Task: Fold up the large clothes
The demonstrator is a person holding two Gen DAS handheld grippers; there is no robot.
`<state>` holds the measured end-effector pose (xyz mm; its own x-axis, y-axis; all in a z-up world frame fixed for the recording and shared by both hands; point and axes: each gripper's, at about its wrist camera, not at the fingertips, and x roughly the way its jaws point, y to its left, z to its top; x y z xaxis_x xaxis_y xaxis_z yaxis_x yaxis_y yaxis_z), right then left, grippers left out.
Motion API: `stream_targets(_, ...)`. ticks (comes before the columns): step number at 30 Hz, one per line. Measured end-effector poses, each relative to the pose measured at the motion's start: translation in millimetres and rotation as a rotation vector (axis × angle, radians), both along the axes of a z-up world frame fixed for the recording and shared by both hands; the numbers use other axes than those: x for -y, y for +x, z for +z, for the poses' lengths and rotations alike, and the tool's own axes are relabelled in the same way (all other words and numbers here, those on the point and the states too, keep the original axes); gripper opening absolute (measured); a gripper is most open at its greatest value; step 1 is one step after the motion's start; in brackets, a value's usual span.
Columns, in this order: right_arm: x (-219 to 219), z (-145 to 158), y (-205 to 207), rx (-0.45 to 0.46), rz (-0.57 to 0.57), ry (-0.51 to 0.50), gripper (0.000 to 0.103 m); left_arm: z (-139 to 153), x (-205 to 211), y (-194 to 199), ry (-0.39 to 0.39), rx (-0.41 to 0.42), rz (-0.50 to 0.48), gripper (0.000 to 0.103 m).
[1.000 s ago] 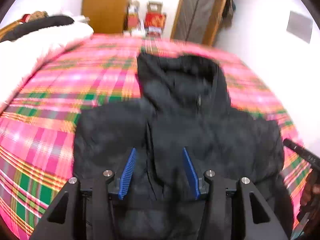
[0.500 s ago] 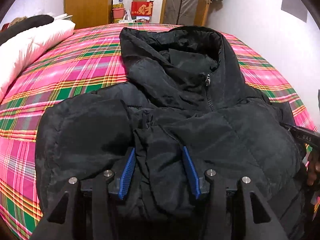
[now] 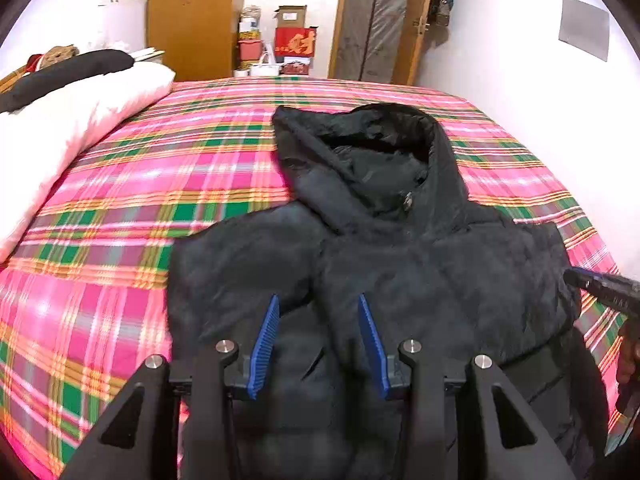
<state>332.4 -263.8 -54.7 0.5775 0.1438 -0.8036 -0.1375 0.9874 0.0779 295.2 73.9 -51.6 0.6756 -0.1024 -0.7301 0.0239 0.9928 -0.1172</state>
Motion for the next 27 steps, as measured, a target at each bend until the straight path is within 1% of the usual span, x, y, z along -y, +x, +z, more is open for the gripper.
stream_targets(3, -2.5, -31.4, -3.1, -0.076, -0.001, -0.026, 0.03, -26.2, -7.1, -0.8, 0.005, -0.086, 0.03, 0.043)
stream_targets(5, -2.8, -39.7, -3.6, -0.083, -0.008, -0.025, 0.03, -47.1, -9.9, 3.5, 0.004, -0.164, 0.044, 0.043)
stream_targets(6, -3.4, -39.8, -3.0, -0.079, -0.011, -0.025, 0.03, -53.5, -8.8, 6.3, 0.013, -0.184, 0.042, 0.043)
stream_targets(8, -5.7, -38.6, -0.8, -0.085, -0.013, -0.037, 0.031, -53.3, -4.8, 8.1, 0.023, -0.177, 0.043, 0.043)
stream_targets(11, -6.3, -29.9, -5.7, -0.079, -0.026, -0.034, 0.032, -42.8, -6.3, 3.5, -0.018, -0.168, 0.053, 0.043)
stream_targets(13, -7.2, -20.4, -11.5, -0.059, -0.031, 0.002, 0.045, -30.3, -11.3, -7.1, -0.048, -0.142, 0.062, 0.043)
stream_targets(15, -11.5, -7.7, -19.7, -0.033, -0.021, 0.039, 0.053, -12.8, -17.0, -16.1, -0.058, -0.094, 0.078, 0.043)
stream_targets(17, -20.1, 2.9, -24.1, -0.012, -0.001, 0.048, 0.053, 4.8, -21.7, -21.7, -0.078, -0.04, 0.094, 0.043)
stream_targets(19, -32.3, 16.6, -22.6, 0.013, 0.029, 0.047, 0.053, 17.7, -23.0, -18.5, -0.098, -0.007, 0.091, 0.043)
stream_targets(21, -42.4, 25.7, -12.8, 0.018, 0.054, 0.049, 0.053, 24.9, -19.4, -6.4, -0.094, -0.004, 0.069, 0.043)
stream_targets(24, -59.9, 38.9, 14.1, 0.033, 0.081, 0.031, 0.053, 33.9, -12.7, 21.3, -0.091, -0.007, 0.04, 0.043)
stream_targets(27, -75.9, 47.2, 50.7, 0.054, 0.107, 0.013, 0.053, 40.4, -6.8, 62.5, -0.081, -0.001, 0.011, 0.043)
